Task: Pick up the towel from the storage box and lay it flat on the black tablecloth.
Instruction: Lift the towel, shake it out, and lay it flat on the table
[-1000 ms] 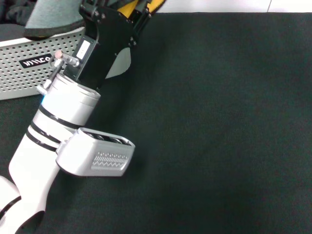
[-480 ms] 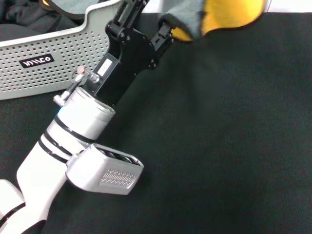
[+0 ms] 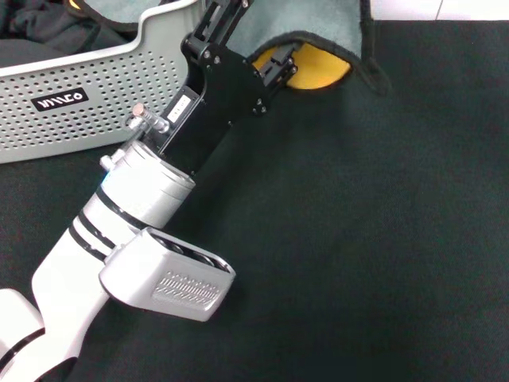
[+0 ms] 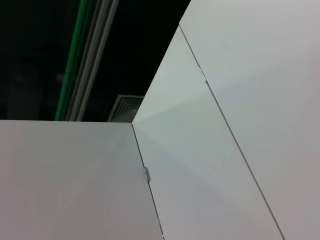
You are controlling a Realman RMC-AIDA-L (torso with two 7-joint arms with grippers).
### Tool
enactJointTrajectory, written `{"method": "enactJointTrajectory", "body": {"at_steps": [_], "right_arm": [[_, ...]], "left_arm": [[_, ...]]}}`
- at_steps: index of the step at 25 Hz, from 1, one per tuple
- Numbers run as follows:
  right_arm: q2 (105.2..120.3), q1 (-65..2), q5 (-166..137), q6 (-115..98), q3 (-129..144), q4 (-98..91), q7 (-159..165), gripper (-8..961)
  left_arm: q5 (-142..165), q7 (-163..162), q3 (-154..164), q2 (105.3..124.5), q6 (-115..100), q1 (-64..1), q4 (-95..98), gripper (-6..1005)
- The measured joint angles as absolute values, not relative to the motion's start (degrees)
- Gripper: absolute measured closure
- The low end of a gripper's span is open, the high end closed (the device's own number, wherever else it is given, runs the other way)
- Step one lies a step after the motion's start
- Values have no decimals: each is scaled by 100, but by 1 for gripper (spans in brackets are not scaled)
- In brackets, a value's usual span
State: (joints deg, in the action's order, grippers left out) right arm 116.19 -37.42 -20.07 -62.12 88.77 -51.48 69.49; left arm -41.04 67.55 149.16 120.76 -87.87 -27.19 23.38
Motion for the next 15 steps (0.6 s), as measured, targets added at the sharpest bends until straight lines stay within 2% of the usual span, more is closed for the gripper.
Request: {"method": "enactJointTrajectory", "body": {"at_steps": [15], "right_arm": [[11619, -3867, -1908, -6298, 8885, -5162, 6877, 946]], "left_arm": [[-3964, 6043, 14886, 12076, -8509, -2771, 2269, 326]]}}
